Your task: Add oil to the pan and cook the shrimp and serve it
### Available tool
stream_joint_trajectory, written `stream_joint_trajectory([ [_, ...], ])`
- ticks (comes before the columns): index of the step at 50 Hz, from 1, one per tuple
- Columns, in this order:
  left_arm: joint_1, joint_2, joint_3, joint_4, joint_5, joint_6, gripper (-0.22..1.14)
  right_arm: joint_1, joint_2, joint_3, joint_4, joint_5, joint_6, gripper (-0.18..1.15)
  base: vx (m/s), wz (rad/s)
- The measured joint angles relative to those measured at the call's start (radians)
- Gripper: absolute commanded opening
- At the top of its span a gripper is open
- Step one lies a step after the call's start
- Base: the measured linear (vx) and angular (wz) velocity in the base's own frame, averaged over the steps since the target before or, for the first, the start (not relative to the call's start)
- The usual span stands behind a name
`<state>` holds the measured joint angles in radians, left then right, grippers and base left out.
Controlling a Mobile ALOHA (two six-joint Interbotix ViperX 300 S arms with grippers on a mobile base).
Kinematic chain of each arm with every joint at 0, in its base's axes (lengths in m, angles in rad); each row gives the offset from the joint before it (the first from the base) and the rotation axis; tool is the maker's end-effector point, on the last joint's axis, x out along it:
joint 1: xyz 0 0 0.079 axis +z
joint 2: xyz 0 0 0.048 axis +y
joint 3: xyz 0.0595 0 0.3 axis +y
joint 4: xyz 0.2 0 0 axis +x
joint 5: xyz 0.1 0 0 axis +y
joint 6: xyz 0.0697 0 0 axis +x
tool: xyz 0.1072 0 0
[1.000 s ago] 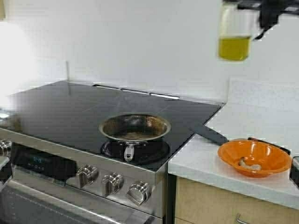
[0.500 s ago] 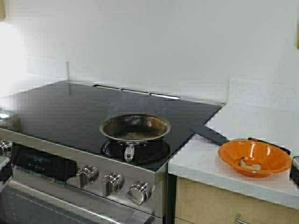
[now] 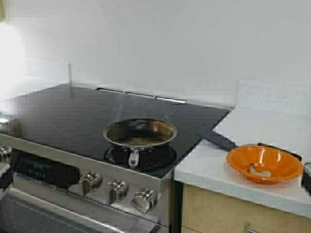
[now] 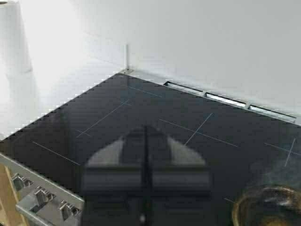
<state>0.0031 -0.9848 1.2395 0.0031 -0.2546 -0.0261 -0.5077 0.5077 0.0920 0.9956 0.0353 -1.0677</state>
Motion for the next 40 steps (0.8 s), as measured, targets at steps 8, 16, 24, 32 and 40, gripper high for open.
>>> stream_joint_trajectory([
  [8, -0.002, -0.005, 0.005, 0.000, 0.002, 0.000, 0.03, -0.028, 0.135, -0.103, -0.005, 0.002, 0.000, 0.08, 0.00, 0.00],
  [16, 0.000, -0.023, 0.009, 0.000, 0.002, 0.002, 0.03, -0.043, 0.249, -0.184, -0.005, -0.054, 0.000, 0.08, 0.00, 0.00],
  [24, 0.000, -0.064, 0.017, 0.002, 0.002, 0.015, 0.03, -0.044, 0.339, -0.261, -0.005, -0.101, 0.000, 0.08, 0.00, 0.00],
  [32, 0.000, -0.091, 0.028, 0.000, 0.000, 0.025, 0.03, -0.043, 0.408, -0.327, 0.003, -0.103, 0.003, 0.08, 0.00, 0.00],
  [40, -0.002, -0.095, 0.026, 0.002, 0.000, 0.025, 0.03, -0.038, 0.449, -0.391, 0.029, -0.101, 0.009, 0.08, 0.00, 0.00],
])
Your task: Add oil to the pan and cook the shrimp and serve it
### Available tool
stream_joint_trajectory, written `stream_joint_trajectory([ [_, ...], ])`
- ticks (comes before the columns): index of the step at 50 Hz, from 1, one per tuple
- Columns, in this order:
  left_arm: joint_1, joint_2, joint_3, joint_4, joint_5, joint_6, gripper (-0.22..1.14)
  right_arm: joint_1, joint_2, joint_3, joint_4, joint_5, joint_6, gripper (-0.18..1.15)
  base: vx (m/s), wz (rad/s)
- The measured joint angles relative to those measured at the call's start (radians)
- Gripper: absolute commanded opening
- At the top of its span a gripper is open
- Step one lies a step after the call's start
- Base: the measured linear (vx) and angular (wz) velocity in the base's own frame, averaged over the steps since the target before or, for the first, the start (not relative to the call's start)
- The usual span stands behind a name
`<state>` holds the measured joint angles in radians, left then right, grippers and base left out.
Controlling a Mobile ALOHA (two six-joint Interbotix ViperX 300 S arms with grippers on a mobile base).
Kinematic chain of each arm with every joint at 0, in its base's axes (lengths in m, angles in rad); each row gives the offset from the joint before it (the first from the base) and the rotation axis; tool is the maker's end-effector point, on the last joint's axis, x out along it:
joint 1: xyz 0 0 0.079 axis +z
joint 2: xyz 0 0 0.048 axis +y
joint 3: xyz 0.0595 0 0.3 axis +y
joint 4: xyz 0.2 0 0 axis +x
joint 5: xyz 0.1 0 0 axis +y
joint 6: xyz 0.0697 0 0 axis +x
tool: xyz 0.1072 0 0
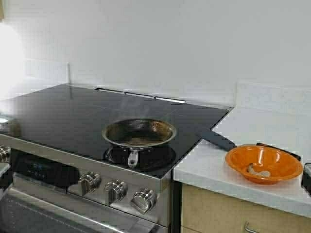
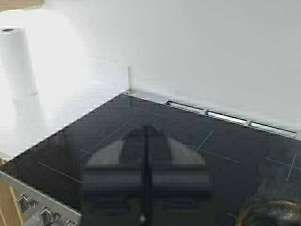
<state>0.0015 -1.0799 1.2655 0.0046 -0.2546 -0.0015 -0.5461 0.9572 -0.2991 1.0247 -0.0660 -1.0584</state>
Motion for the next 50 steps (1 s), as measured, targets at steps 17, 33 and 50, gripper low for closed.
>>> stream_joint_trajectory([
  [17, 0.002, 0.002, 0.003, 0.000, 0.000, 0.000, 0.03, 0.009, 0.035, -0.092, 0.077, 0.032, 0.002, 0.08, 0.00, 0.00],
  [33, 0.002, 0.002, 0.003, 0.000, 0.000, 0.002, 0.03, 0.023, 0.095, -0.175, 0.138, 0.121, 0.002, 0.08, 0.00, 0.00],
  [50, 0.000, 0.002, 0.003, -0.002, 0.000, 0.002, 0.03, 0.018, 0.106, -0.179, 0.143, 0.115, 0.000, 0.08, 0.00, 0.00],
])
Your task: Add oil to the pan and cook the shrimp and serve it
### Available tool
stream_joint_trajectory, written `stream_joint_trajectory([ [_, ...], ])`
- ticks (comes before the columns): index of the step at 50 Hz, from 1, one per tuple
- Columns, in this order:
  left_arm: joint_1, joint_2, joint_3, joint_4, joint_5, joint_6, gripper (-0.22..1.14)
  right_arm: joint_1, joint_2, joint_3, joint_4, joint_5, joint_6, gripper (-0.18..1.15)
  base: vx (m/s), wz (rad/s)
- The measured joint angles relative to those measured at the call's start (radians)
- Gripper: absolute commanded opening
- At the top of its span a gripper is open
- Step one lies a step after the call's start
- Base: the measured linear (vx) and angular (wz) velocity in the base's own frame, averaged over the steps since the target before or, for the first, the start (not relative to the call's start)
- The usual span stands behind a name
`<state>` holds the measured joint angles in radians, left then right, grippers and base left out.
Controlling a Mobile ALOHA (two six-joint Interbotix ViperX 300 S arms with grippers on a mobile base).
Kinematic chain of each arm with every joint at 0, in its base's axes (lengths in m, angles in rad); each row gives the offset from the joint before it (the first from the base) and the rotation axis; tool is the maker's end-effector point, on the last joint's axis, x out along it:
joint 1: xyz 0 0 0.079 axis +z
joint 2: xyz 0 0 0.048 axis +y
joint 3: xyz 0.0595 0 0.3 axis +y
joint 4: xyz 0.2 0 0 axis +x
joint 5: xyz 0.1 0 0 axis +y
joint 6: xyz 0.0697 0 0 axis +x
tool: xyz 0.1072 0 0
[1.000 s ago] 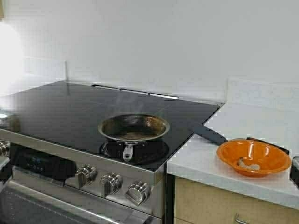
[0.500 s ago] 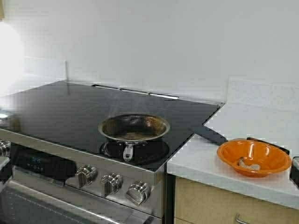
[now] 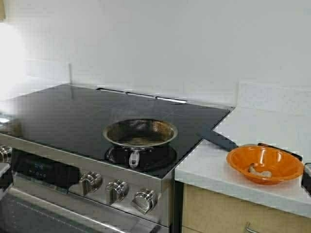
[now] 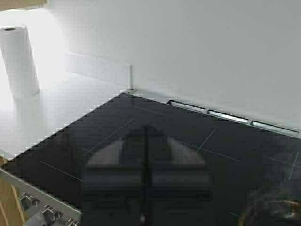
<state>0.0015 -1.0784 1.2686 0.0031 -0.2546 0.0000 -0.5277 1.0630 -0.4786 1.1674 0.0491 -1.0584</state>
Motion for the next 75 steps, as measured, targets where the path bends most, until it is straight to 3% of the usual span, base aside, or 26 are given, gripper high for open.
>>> stream_joint_trajectory([
  [23, 0.002, 0.000, 0.000, 0.000, 0.000, 0.000, 0.03, 0.002, 0.012, -0.003, -0.040, -0.035, -0.009, 0.15, 0.00, 0.00],
  [27, 0.002, 0.000, 0.000, 0.000, 0.000, 0.000, 0.03, 0.002, 0.011, -0.003, -0.054, -0.035, -0.009, 0.29, 0.00, 0.00],
  [38, 0.002, 0.000, 0.000, 0.002, 0.000, 0.000, 0.03, 0.003, 0.011, 0.009, -0.066, -0.037, -0.008, 0.93, 0.00, 0.00],
  [41, 0.000, -0.002, 0.000, 0.000, 0.000, 0.000, 0.03, -0.003, 0.009, 0.012, -0.066, -0.035, -0.005, 1.01, 0.00, 0.00],
  [75, 0.002, 0.000, 0.006, 0.000, 0.000, -0.011, 0.03, -0.009, -0.049, 0.118, -0.064, 0.009, 0.000, 1.00, 0.00, 0.00],
])
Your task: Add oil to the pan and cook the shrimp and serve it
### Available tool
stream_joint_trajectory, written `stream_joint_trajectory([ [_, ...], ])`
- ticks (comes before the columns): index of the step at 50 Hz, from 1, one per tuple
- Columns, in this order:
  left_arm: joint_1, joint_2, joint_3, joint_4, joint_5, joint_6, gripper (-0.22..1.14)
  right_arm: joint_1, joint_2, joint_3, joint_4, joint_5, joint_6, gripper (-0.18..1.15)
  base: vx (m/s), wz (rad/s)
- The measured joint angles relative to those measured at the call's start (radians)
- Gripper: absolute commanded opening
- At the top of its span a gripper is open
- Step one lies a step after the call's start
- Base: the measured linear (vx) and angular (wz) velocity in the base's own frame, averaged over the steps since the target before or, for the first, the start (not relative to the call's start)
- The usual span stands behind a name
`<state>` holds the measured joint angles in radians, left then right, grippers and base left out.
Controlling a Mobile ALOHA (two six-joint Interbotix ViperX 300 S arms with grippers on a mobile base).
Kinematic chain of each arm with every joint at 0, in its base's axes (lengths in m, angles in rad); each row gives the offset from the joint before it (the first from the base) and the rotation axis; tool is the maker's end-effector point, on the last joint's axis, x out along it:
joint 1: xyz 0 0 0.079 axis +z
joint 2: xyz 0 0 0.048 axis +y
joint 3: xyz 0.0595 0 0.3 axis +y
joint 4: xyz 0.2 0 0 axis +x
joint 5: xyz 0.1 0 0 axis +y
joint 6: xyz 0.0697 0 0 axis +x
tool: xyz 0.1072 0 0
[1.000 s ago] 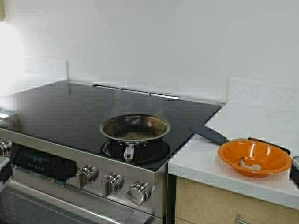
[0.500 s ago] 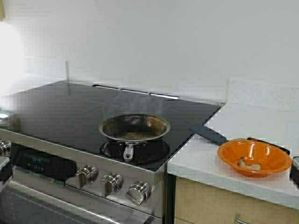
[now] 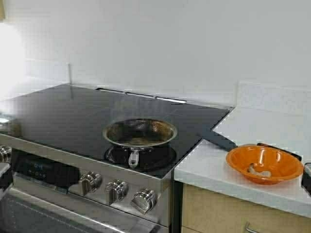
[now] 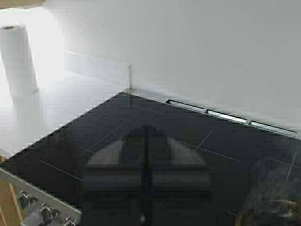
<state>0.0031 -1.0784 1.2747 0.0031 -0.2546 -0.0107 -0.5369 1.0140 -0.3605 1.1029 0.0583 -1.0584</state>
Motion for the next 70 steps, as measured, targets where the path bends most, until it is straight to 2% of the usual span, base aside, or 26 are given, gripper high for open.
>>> stream_joint_trajectory([
  [29, 0.000, -0.002, 0.005, 0.000, 0.000, -0.006, 0.03, 0.006, -0.095, 0.141, 0.002, 0.011, 0.011, 1.00, 0.00, 0.00],
  [47, 0.000, -0.003, 0.005, -0.002, 0.000, -0.008, 0.03, 0.012, -0.173, 0.282, 0.006, 0.074, 0.012, 0.97, 0.00, 0.00],
  [50, 0.000, -0.003, 0.005, 0.000, -0.002, -0.008, 0.03, 0.011, -0.195, 0.322, 0.008, 0.075, 0.012, 0.89, 0.00, 0.00],
  [52, 0.000, -0.003, 0.005, -0.002, -0.002, -0.008, 0.03, 0.011, -0.213, 0.351, 0.009, 0.075, 0.014, 0.80, 0.00, 0.00],
  [54, 0.000, -0.003, 0.005, -0.002, -0.002, -0.009, 0.03, 0.011, -0.236, 0.379, 0.014, 0.075, 0.014, 0.66, 0.00, 0.00],
  [61, 0.000, -0.003, 0.005, -0.002, 0.000, -0.008, 0.03, 0.011, -0.336, 0.474, 0.028, 0.071, 0.021, 0.08, 0.00, 0.00],
  [63, 0.000, -0.002, 0.003, -0.002, -0.002, -0.009, 0.03, 0.011, -0.370, 0.500, 0.028, 0.071, 0.021, -0.03, 0.00, 0.00],
  [65, 0.000, -0.002, 0.005, 0.000, -0.002, -0.009, 0.03, 0.011, -0.405, 0.526, 0.029, 0.071, 0.023, -0.05, 0.00, 0.00],
  [70, 0.000, -0.003, 0.005, -0.002, 0.000, -0.020, 0.03, 0.017, -0.517, 0.589, 0.025, 0.069, 0.021, 0.09, 0.00, 0.00],
])
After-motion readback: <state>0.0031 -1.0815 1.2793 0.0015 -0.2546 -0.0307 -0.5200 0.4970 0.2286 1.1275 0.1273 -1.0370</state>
